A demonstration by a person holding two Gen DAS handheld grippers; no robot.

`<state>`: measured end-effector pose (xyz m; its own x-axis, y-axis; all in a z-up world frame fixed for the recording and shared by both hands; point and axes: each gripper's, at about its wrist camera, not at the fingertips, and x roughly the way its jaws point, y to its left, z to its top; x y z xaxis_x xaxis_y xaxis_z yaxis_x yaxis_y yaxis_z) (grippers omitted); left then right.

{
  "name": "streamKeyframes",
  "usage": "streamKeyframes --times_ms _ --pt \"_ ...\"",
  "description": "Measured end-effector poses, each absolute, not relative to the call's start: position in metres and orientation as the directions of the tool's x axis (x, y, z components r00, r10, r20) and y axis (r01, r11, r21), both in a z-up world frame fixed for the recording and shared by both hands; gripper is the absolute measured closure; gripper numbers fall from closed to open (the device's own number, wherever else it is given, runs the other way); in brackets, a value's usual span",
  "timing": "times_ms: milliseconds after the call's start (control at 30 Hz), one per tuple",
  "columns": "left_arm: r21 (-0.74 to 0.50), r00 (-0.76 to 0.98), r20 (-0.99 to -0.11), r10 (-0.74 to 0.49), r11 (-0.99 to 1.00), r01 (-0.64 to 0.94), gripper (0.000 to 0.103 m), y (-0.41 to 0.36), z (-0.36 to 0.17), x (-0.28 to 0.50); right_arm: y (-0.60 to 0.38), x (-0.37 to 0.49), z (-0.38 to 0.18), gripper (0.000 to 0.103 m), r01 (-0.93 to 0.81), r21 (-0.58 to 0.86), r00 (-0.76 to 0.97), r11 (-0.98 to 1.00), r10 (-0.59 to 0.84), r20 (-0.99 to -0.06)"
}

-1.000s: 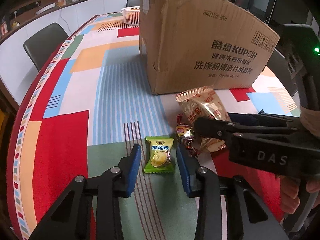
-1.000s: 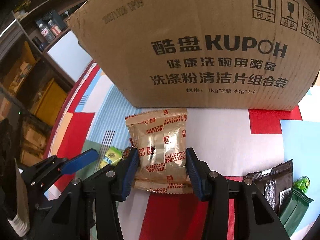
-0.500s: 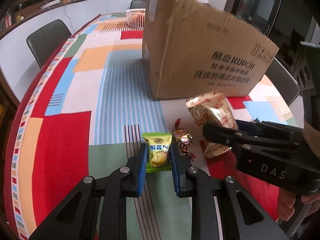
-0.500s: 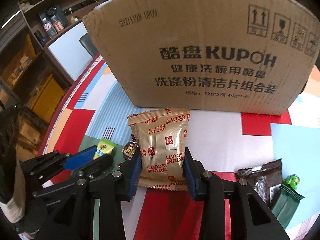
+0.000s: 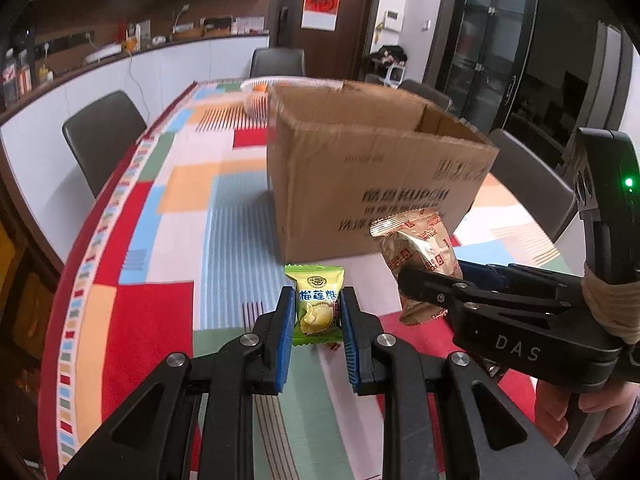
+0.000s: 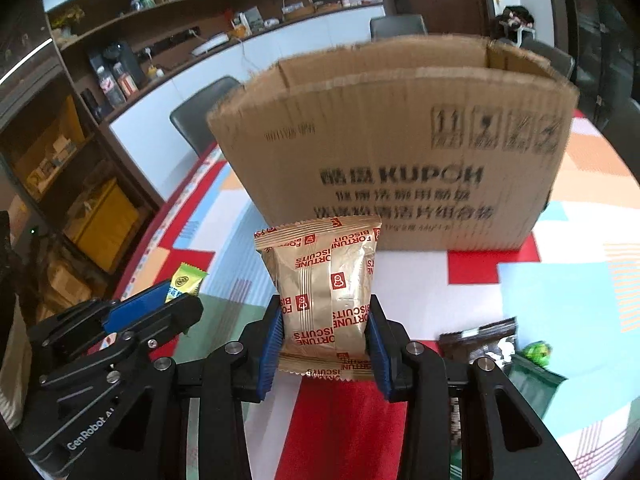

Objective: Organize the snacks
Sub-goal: 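Carry both snacks over the cardboard box and open both tools to drop them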

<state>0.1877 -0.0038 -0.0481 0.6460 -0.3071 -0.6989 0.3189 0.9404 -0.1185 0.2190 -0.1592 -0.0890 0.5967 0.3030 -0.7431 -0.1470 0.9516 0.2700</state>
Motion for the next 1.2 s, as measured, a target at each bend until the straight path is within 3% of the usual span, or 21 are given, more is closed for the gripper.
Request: streamKeyframes --times_ms 767,1200 --pt "-0.052 0.787 -0.485 -0.380 0.911 0.408 0.080 -0.040 0.060 0.184 -0.200 0.189 0.044 0.063 -0.149 0.214 0.820 0.966 0.241 -0.519" --pt "-0.019 0.786 -0.499 -0.366 0.911 0.412 0.080 -0.059 0.075 0.240 -0.223 0.239 0.052 0.063 -0.107 0.218 0.805 0.970 0.213 -0.553"
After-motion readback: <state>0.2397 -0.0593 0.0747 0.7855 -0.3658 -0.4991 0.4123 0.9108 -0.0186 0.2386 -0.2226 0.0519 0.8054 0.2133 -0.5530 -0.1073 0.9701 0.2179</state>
